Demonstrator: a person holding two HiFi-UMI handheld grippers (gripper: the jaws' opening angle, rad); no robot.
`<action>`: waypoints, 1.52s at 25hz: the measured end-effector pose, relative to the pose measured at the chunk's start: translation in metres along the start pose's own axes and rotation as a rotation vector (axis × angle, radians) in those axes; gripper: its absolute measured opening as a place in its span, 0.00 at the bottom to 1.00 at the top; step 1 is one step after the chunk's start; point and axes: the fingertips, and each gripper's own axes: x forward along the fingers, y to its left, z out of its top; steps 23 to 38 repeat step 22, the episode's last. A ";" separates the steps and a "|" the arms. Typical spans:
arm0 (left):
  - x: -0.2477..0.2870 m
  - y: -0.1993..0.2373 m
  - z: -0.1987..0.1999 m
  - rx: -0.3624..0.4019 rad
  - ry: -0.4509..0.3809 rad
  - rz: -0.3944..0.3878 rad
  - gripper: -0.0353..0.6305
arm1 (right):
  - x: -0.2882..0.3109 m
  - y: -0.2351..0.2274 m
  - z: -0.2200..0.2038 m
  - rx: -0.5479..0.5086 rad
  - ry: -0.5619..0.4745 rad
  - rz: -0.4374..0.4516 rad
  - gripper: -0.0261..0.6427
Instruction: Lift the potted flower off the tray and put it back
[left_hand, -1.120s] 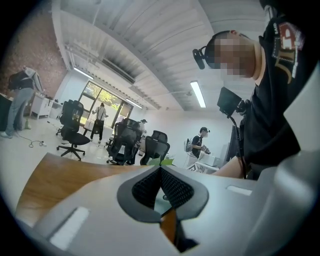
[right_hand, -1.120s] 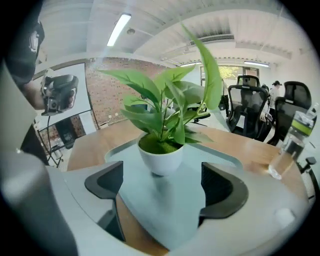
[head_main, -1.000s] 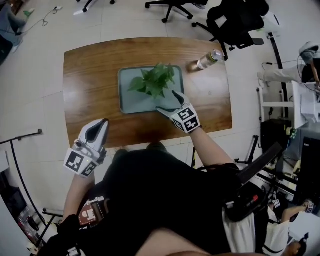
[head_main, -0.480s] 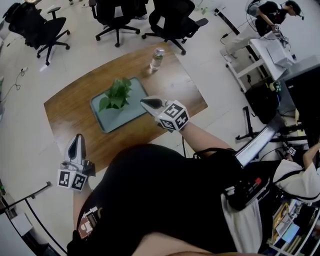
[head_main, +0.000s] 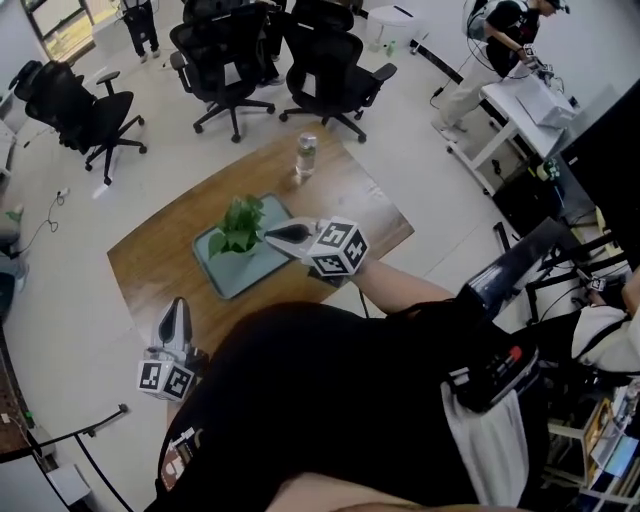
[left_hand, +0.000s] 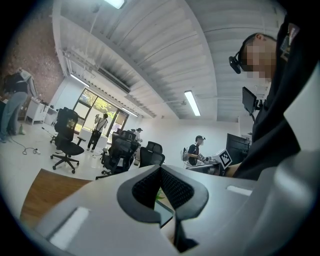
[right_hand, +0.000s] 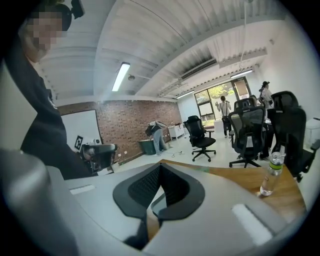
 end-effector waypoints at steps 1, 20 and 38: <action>-0.001 -0.001 -0.002 0.000 0.000 -0.005 0.05 | 0.001 0.000 0.000 0.001 0.002 0.003 0.06; -0.010 0.008 0.002 -0.021 -0.017 0.034 0.05 | 0.018 0.008 -0.004 -0.001 0.007 0.058 0.06; -0.011 0.015 0.004 -0.024 -0.017 0.027 0.05 | 0.022 0.010 -0.003 0.004 0.007 0.053 0.06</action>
